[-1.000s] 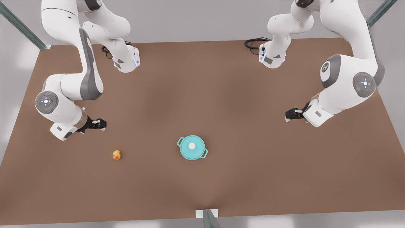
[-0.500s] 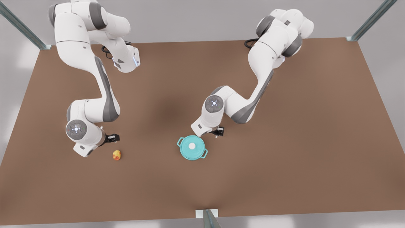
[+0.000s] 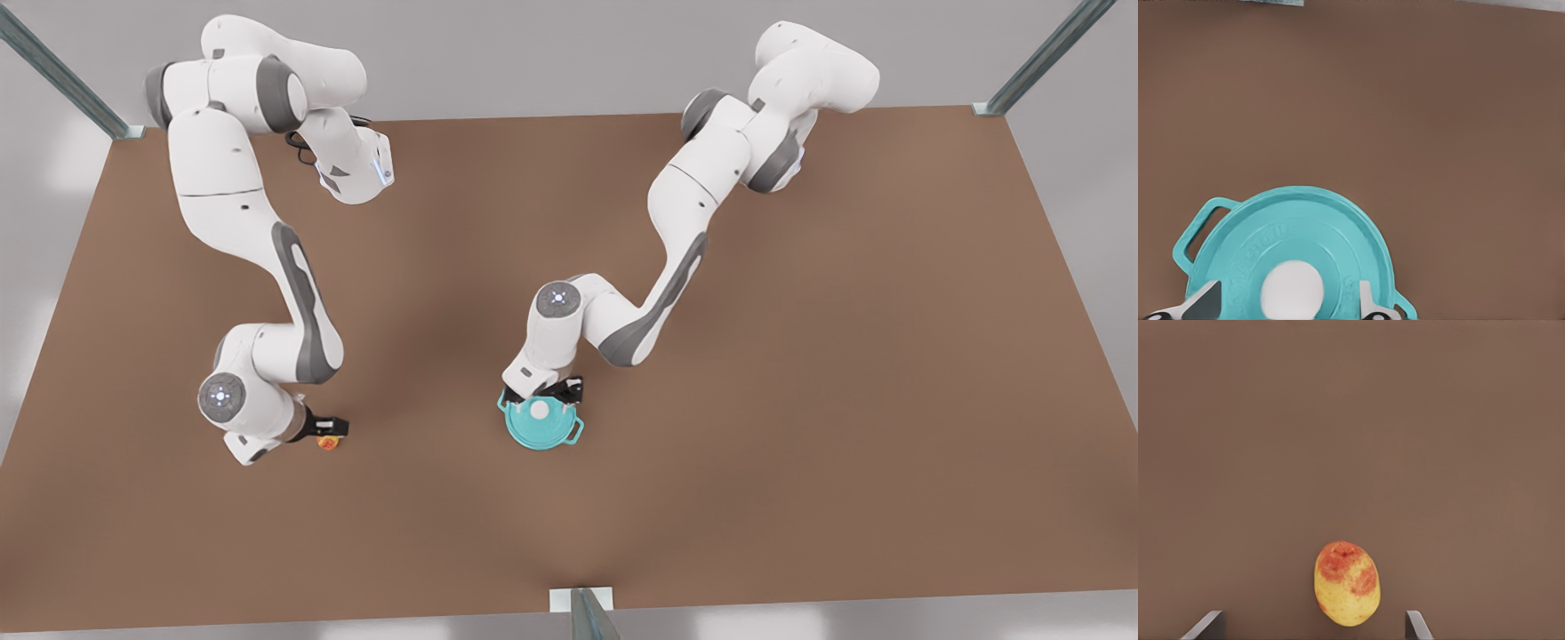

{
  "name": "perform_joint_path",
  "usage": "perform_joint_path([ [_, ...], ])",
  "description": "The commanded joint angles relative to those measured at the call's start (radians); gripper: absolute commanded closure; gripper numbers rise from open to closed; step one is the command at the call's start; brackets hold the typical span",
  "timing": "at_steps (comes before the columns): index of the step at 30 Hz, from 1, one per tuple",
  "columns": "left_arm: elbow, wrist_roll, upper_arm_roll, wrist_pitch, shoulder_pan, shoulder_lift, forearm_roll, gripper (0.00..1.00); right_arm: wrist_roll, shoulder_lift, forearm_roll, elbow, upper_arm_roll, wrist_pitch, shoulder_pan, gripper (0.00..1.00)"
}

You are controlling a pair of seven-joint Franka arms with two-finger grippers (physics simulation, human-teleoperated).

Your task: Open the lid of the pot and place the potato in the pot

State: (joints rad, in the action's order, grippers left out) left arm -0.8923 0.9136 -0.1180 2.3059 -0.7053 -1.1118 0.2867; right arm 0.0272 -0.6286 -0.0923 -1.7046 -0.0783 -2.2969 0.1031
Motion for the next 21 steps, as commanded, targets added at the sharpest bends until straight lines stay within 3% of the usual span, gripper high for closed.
perform_joint_path([
  [1,0.001,0.248,0.008,0.063,-0.005,0.0,0.005,0.0,0.046,-0.011,-0.004,-0.001,0.0,-0.082,0.0,0.0],
  [11,0.001,0.248,0.043,0.084,-0.022,-0.019,0.005,0.0,0.034,-0.036,-0.001,-0.104,0.002,-0.253,-0.014,0.0],
  [14,0.001,0.228,0.05,0.075,-0.025,-0.019,0.006,0.17,0.034,-0.046,-0.001,-0.109,0.002,-0.268,-0.014,0.0],
  [16,0.001,0.228,0.05,0.073,-0.025,-0.017,0.005,0.35,0.036,-0.046,-0.001,-0.11,0.002,-0.28,-0.014,0.0],
  [18,0.001,0.229,0.049,0.072,-0.025,-0.017,0.005,0.52,0.042,-0.046,-0.003,-0.11,0.002,-0.279,-0.013,0.08],
  [21,0.0,0.229,0.049,0.069,-0.025,-0.017,0.005,0.56,0.051,-0.045,-0.003,-0.11,0.002,-0.277,-0.01,0.15],
])
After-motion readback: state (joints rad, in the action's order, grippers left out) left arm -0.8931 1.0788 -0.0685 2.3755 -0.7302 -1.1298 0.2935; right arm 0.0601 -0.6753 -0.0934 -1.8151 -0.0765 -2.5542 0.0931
